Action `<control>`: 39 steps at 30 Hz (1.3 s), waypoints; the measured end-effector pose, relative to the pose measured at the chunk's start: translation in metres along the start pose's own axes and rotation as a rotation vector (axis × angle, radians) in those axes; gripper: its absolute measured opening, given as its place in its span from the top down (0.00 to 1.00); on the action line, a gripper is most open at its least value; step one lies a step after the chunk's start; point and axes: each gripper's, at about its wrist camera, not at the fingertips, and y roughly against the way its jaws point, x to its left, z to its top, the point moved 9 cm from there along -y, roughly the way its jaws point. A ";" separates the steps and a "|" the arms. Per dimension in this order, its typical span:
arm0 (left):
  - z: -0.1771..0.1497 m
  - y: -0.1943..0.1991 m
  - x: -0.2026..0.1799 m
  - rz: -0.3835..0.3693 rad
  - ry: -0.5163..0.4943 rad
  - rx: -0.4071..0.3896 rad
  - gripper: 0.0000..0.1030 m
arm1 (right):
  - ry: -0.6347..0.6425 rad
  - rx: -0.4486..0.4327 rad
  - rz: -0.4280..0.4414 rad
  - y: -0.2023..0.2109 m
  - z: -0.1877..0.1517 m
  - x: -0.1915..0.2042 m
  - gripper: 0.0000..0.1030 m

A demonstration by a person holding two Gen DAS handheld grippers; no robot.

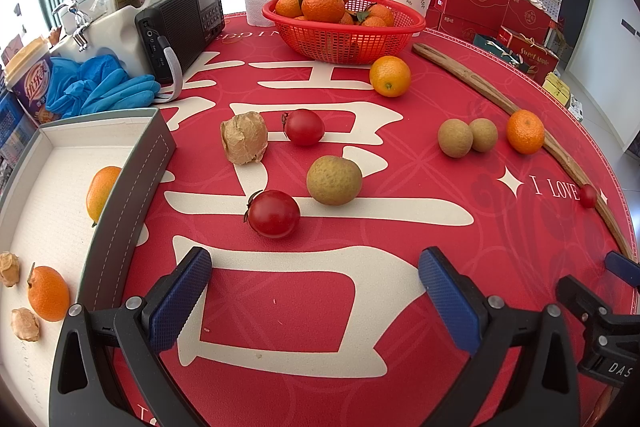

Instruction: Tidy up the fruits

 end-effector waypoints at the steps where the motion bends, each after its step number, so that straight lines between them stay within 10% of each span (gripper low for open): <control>1: 0.000 0.000 0.000 0.000 0.000 0.000 0.00 | 0.003 -0.003 0.002 0.000 0.000 -0.001 0.00; 12: -0.005 0.009 0.006 -0.052 -0.038 -0.011 0.00 | -0.140 -0.091 0.103 0.013 0.013 -0.021 0.00; 20: 0.009 0.037 0.020 -0.104 -0.018 -0.117 0.00 | -0.144 -0.129 0.018 0.012 0.046 -0.029 0.00; 24: 0.013 0.038 0.016 -0.132 -0.012 -0.117 0.00 | -0.080 -0.082 -0.010 -0.007 0.051 -0.019 0.33; 29: 0.011 0.033 0.005 -0.121 -0.062 -0.106 0.00 | -0.062 -0.071 -0.044 -0.018 0.050 -0.018 0.45; 33: 0.012 0.028 0.004 -0.109 -0.081 -0.105 0.01 | -0.067 -0.082 -0.011 -0.015 0.050 -0.015 0.94; 39: 0.010 0.013 0.009 -0.113 -0.084 -0.049 0.30 | -0.089 -0.104 0.164 0.003 0.037 -0.001 0.95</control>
